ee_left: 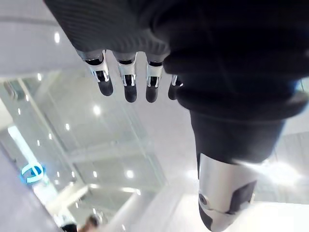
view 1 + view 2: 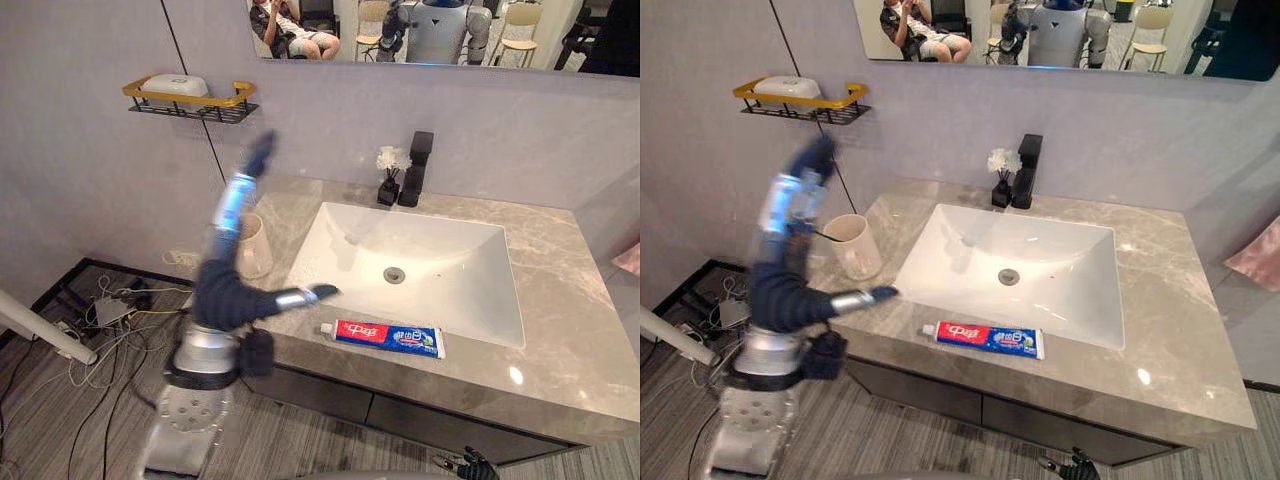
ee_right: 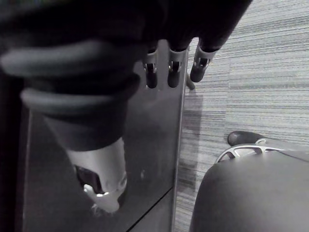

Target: Organize washtable

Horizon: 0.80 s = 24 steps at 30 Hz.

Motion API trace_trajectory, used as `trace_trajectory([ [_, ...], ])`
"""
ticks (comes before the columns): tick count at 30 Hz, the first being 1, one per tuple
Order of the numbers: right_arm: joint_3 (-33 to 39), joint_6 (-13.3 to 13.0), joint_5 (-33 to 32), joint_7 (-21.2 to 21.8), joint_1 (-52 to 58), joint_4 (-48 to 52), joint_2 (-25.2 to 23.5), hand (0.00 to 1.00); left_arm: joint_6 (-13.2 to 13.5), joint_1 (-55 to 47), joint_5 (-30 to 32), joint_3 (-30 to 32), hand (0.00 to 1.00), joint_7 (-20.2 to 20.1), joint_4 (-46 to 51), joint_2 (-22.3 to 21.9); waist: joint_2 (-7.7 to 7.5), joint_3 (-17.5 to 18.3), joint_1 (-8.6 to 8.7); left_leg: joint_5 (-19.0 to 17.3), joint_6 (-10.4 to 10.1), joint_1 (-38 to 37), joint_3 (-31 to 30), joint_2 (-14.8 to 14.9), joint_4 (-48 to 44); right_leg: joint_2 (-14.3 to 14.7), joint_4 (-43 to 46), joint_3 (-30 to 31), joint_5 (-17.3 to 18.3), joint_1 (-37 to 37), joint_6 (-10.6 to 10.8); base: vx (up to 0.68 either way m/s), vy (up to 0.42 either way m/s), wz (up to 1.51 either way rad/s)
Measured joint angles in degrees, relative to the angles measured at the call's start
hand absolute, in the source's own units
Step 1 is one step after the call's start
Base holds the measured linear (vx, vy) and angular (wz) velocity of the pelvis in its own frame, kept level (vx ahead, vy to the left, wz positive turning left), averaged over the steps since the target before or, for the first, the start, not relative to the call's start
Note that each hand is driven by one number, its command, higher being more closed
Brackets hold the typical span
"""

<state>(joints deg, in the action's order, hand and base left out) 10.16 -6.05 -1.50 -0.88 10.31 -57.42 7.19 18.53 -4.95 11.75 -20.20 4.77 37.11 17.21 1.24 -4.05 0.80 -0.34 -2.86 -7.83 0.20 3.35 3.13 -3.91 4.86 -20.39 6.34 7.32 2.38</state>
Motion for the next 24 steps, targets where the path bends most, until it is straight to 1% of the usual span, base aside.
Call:
trace_trajectory([
  [1,-0.26,0.00,0.07,0.01,-0.25,0.00,-0.02,0.00,-0.33,0.74,0.20,-2.07,0.00,-1.17,-2.08,-0.06,0.21,0.13,0.06,-0.01,-0.01,0.09,0.21,0.00,0.03,0.00,0.03,0.21,0.00,-0.22,0.00,0.01,0.006,-0.06],
  [3,-0.90,0.00,0.16,0.04,-0.25,0.00,-0.05,0.00,-0.86,1.84,0.77,-4.68,0.00,-2.81,-5.32,-0.16,0.01,0.01,0.20,-0.01,0.00,0.36,0.34,0.02,0.09,0.02,0.09,0.36,-0.01,-0.59,-0.01,0.02,0.004,-0.05],
  [4,-1.16,0.02,0.43,0.06,-0.21,0.00,-0.07,0.00,-1.46,2.00,2.07,-5.38,0.00,-4.08,-6.84,-0.16,0.14,0.09,0.45,-0.01,-0.01,0.39,0.43,0.05,0.11,0.04,0.06,0.41,-0.01,-0.64,0.00,0.03,0.002,-0.03],
  [6,-1.15,0.03,1.09,0.05,-0.27,0.01,-0.06,0.00,-2.18,2.04,3.24,-6.55,0.00,-5.02,-9.20,-0.16,-0.07,-0.03,0.96,-0.02,-0.01,0.36,0.68,0.10,0.23,0.06,0.01,0.57,-0.01,-0.72,0.00,0.03,0.001,-0.05],
  [7,-1.18,0.09,1.58,0.06,-0.41,0.19,-0.12,0.00,-2.50,2.17,4.83,-7.18,0.00,-6.06,-11.27,0.03,0.11,0.08,1.39,0.00,-0.01,-0.01,0.83,0.14,0.66,0.18,-0.14,0.65,-0.09,-0.67,-0.07,0.03,0.001,-0.07],
  [8,-1.18,0.09,1.63,0.05,-0.40,0.39,-0.14,0.00,-2.54,2.27,5.30,-7.36,0.00,-6.11,-12.17,0.05,-0.12,-0.04,1.57,0.00,-0.01,-0.12,0.85,0.15,0.78,0.21,-0.19,0.69,-0.12,-0.65,-0.11,0.02,0.002,-0.09],
  [10,-1.17,0.09,1.74,0.04,-0.43,0.47,-0.15,0.00,-3.21,3.03,6.95,-7.92,0.00,-6.12,-14.43,0.36,0.16,0.14,1.57,0.00,-0.01,-0.26,1.20,0.23,0.91,0.34,-0.54,0.94,-0.27,-0.63,-0.29,0.02,0.004,-0.07],
  [11,-1.19,0.11,1.88,0.04,-0.42,0.47,-0.15,0.00,-3.40,3.52,7.63,-8.31,0.00,-6.12,-15.37,0.69,-0.17,-0.06,1.57,0.00,-0.01,-0.22,1.24,0.27,0.99,0.48,-0.99,0.97,-0.51,-0.56,-0.34,0.02,-0.001,-0.04],
  [12,-1.19,0.14,1.96,0.05,-0.53,0.47,-0.17,0.00,-3.61,3.94,8.42,-8.71,0.00,-6.12,-16.25,1.25,0.14,0.12,1.65,0.00,-0.01,-0.33,1.30,0.34,1.00,0.75,-1.57,0.99,-0.87,-0.56,-0.52,0.04,0.002,-0.05],
  [14,-1.18,0.17,1.98,0.03,-0.75,0.47,-0.17,0.00,-3.85,3.94,9.84,-8.73,0.00,-6.11,-17.65,1.52,-0.17,-0.07,1.74,0.00,-0.01,-0.23,1.41,0.42,1.13,0.90,-2.77,1.06,-1.50,-0.38,-0.58,0.04,0.007,-0.04],
  [15,-1.18,0.20,1.99,0.02,-0.92,0.48,-0.17,0.00,-4.24,3.95,10.92,-8.74,0.00,-6.12,-18.68,1.49,0.31,0.21,1.79,0.01,-0.01,-0.17,1.40,0.43,1.13,0.98,-3.22,1.01,-1.69,-0.23,-0.53,0.00,0.000,0.00],
  [16,-1.18,0.20,2.01,0.01,-0.97,0.55,-0.16,0.00,-4.45,3.95,11.72,-8.73,0.00,-6.11,-19.66,1.44,-0.07,-0.02,1.86,0.01,-0.01,-0.17,1.35,0.43,1.19,1.00,-3.42,0.93,-1.74,-0.15,-0.49,0.02,0.007,0.05],
  [21,-1.17,0.29,2.08,0.00,-1.07,2.32,-0.25,0.00,-5.41,3.95,13.80,-8.67,0.00,-6.10,-23.40,1.47,-0.13,-0.11,2.31,0.04,-0.04,-0.71,1.34,0.34,2.00,1.30,-5.86,0.71,-2.73,0.91,-0.39,0.01,0.003,0.02],
  [24,-1.17,0.29,2.08,-0.01,-1.56,2.61,-0.55,0.00,-5.89,3.96,14.55,-8.40,0.00,-6.06,-25.03,1.32,-0.33,-0.21,3.09,0.03,-0.04,-0.76,1.30,0.18,2.12,1.35,-6.92,0.53,-3.15,1.47,-0.22,0.00,0.000,0.00],
])
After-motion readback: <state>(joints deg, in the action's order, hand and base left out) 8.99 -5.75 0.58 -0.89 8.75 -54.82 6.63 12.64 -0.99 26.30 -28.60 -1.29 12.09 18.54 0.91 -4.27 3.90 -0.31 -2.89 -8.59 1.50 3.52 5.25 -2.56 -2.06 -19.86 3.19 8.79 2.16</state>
